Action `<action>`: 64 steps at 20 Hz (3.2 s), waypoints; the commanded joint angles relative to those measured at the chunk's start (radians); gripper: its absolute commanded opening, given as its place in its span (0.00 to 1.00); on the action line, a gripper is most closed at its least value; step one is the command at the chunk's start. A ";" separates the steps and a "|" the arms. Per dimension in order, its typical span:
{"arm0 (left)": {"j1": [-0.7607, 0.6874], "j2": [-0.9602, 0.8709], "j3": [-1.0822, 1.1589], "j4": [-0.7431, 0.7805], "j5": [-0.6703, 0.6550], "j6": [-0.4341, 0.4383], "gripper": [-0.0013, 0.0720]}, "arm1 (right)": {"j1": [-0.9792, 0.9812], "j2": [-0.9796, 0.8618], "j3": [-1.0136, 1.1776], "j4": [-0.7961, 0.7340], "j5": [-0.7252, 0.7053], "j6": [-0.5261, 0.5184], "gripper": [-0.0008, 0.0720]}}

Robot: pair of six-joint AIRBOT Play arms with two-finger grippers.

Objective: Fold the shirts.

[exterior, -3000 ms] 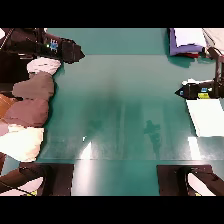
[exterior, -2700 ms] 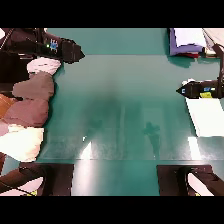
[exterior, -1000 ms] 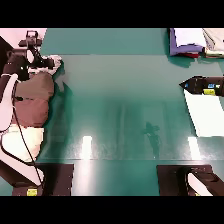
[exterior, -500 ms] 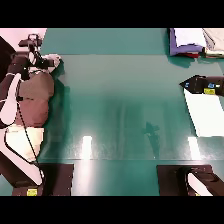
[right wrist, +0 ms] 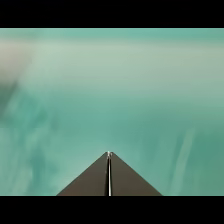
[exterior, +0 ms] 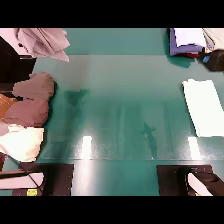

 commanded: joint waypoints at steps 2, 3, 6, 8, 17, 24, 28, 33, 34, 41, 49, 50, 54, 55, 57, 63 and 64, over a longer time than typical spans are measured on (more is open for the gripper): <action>-0.182 0.182 0.011 -0.022 -0.344 0.035 0.04 | 0.001 0.000 0.140 -0.053 -0.013 -0.003 0.03; -0.235 0.180 0.008 -0.043 -0.402 0.035 0.04 | 0.001 0.000 0.156 -0.052 -0.014 -0.003 0.03; -0.399 0.176 -0.128 -0.144 -0.391 0.027 0.04 | 0.001 0.001 0.179 -0.051 -0.008 -0.003 0.03; -0.492 0.162 -0.257 -0.232 -0.335 0.027 0.05 | 0.001 0.001 0.179 -0.050 0.008 -0.003 0.03; -0.475 0.143 -0.624 -0.334 -0.036 -0.026 0.82 | 0.001 0.005 0.179 -0.042 0.058 -0.003 0.03; -0.249 -0.007 -0.839 -0.578 0.114 -0.016 0.82 | 0.001 0.005 0.179 -0.042 0.061 -0.002 0.03; -0.249 -0.154 -0.839 -0.739 0.254 -0.008 0.82 | 0.001 0.005 0.179 -0.042 0.100 -0.002 0.03; -0.249 -0.225 -0.838 -0.802 0.299 0.036 0.82 | 0.001 0.005 0.179 -0.042 0.111 -0.002 0.03; -0.249 -0.229 -0.838 -0.802 0.305 0.036 0.82 | 0.001 0.005 0.179 -0.042 0.111 -0.002 0.03; -0.249 -0.229 -0.838 -0.827 0.352 0.036 0.26 | 0.002 0.005 0.179 -0.042 0.119 -0.002 0.03; -0.248 -0.084 -0.684 -0.482 0.218 0.062 0.05 | 0.004 0.005 -0.153 -0.049 0.330 0.067 0.03; -0.248 -0.053 -0.676 -0.441 0.206 0.063 0.05 | 0.013 0.004 -0.261 -0.042 0.317 0.077 0.17; -0.248 0.009 -0.676 -0.388 0.127 0.066 0.05 | 0.098 -0.099 -0.608 0.156 0.195 0.064 0.68; -0.248 0.008 -0.676 -0.389 0.102 0.084 0.05 | 0.148 -0.140 -0.652 0.211 0.131 0.032 0.68; -0.248 0.008 -0.676 -0.388 0.061 0.089 0.05 | 0.264 -0.235 -0.689 0.268 0.006 0.016 0.68; -0.248 0.008 -0.676 -0.381 0.053 0.089 0.05 | 0.502 -0.514 -0.520 0.296 -0.118 0.016 0.64; -0.248 0.008 -0.676 -0.381 0.053 0.089 0.05 | 0.520 -0.551 -0.481 0.295 -0.130 0.016 0.52</action>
